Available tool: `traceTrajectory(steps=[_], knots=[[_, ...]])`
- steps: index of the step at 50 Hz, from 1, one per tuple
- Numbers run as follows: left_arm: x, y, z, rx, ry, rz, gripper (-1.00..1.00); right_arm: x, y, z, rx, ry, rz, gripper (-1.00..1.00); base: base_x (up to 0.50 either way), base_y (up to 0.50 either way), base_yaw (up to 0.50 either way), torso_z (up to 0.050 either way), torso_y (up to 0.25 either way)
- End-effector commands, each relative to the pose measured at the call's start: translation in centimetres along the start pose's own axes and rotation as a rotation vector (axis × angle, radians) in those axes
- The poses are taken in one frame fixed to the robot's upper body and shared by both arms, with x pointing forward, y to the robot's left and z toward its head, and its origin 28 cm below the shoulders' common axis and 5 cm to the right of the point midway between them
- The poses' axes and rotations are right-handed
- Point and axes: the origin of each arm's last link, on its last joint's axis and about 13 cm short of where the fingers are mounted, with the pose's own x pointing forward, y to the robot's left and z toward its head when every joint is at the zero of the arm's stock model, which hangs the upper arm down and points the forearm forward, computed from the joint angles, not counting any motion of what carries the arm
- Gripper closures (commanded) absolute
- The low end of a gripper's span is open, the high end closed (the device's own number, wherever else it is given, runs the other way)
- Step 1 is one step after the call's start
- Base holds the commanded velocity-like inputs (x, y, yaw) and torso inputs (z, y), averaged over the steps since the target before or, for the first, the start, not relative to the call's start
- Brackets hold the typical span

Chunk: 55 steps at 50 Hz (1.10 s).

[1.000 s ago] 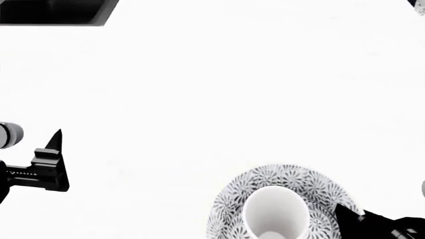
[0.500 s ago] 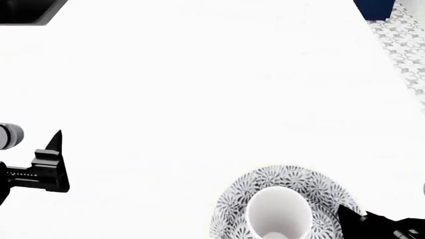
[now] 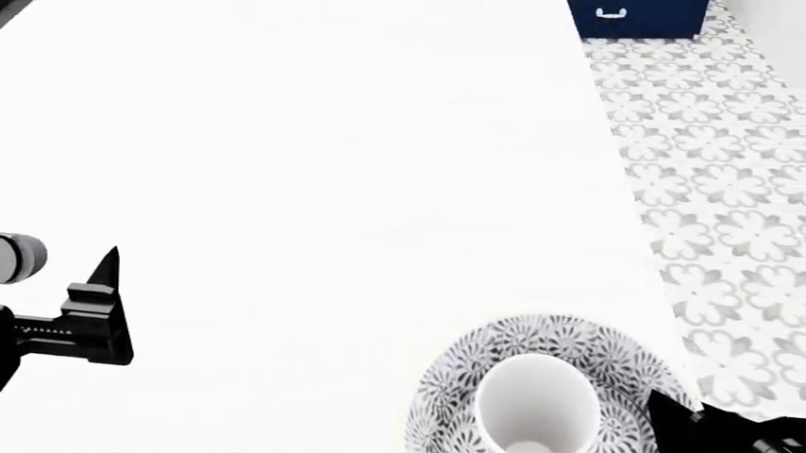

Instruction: Place the cup inside the bowl on the dining table and move the bowl to any counter.

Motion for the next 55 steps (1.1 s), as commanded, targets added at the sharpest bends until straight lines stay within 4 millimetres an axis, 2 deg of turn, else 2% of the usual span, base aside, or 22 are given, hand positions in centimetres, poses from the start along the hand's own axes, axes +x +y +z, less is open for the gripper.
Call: traceTrajectory(steps=[1, 55], knots=[[-0.03, -0.06, -0.08, -0.001, 0.002, 0.0, -1.0, -0.08, 0.0, 0.08, 0.001, -0.008, 0.009, 1.0, 0.0, -0.5, 0.0, 0.0, 0.0], [0.12, -0.17, -0.22, 0.0, 0.004, 0.003, -1.0, 0.14, -0.32, 0.0, 0.014, -0.031, 0.005, 1.0, 0.0, -0.5, 0.0, 0.0, 0.0]])
